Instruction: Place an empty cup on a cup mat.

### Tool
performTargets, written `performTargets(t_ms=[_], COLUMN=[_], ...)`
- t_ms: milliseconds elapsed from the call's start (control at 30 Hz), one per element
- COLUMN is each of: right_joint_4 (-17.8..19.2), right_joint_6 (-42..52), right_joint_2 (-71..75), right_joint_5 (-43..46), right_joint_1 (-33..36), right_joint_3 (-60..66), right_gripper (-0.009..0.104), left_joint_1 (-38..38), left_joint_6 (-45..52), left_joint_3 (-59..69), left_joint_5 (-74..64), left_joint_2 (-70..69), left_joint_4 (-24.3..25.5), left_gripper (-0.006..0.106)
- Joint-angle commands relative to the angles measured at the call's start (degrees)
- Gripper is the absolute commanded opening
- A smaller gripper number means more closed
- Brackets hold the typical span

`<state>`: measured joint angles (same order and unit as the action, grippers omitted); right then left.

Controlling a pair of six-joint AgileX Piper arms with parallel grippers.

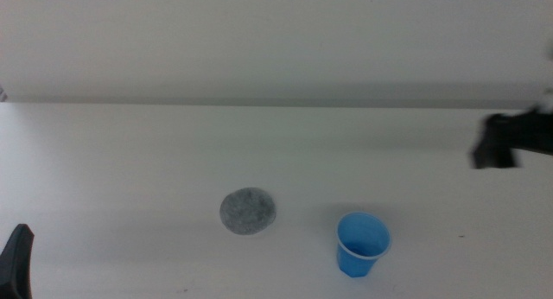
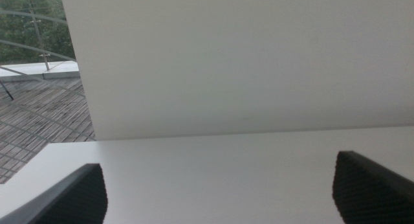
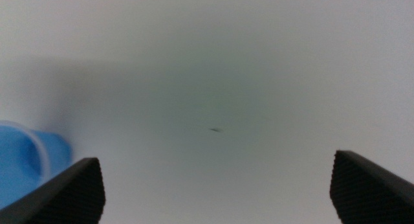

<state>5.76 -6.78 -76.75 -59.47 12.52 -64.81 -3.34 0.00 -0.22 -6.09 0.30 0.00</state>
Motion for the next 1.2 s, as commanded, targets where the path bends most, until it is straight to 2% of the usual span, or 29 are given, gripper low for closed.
performTargets(t_ms=[0, 133, 233, 333, 500, 733, 867, 1000, 1167], right_joint_4=[0.9, -3.0, -3.2, -3.6, -7.4, -5.8, -7.1, -5.0, -5.8], right_joint_6=[-3.1, -6.2, -8.7, -10.4, -10.7, -12.9, -12.9, -15.1, -16.1], right_joint_2=[-6.4, -15.5, -19.7, -22.5, -25.1, -25.0, -24.9, -24.8, -25.0], right_joint_5=[-1.1, -1.2, -0.3, 0.5, 1.0, -1.1, -2.7, -3.0, -2.8], right_joint_1=[5.2, 11.8, 16.2, 18.7, 19.5, 19.5, 18.8, 18.3, 18.3], right_joint_3=[-4.3, -8.8, -10.0, -10.3, -10.3, -10.3, -10.3, -10.3, -10.3], right_gripper=[0.093, 0.089, 0.083, 0.079, 0.079, 0.079, 0.079, 0.075, 0.071], left_joint_1=[0.5, 0.5, 0.5, 0.5, 0.5, 0.5, 0.5, 0.5, 0.5], left_joint_6=[0.0, 0.0, 0.0, 0.0, 0.0, 0.0, 0.0, 0.0, 0.0], left_joint_3=[2.4, 2.4, 2.4, 2.4, 2.4, 2.4, 2.4, 2.4, 2.4], left_joint_5=[0.7, 0.7, 0.7, 0.7, 0.7, 0.7, 0.7, 0.7, 0.7], left_joint_2=[-2.4, -2.4, -2.4, -2.4, -2.4, -2.4, -2.4, -2.4, -2.4], left_joint_4=[0.0, 0.0, 0.0, 0.0, 0.0, 0.0, 0.0, 0.0, 0.0], left_gripper=[0.094, 0.094, 0.094, 0.094, 0.094, 0.094, 0.094, 0.094, 0.094])
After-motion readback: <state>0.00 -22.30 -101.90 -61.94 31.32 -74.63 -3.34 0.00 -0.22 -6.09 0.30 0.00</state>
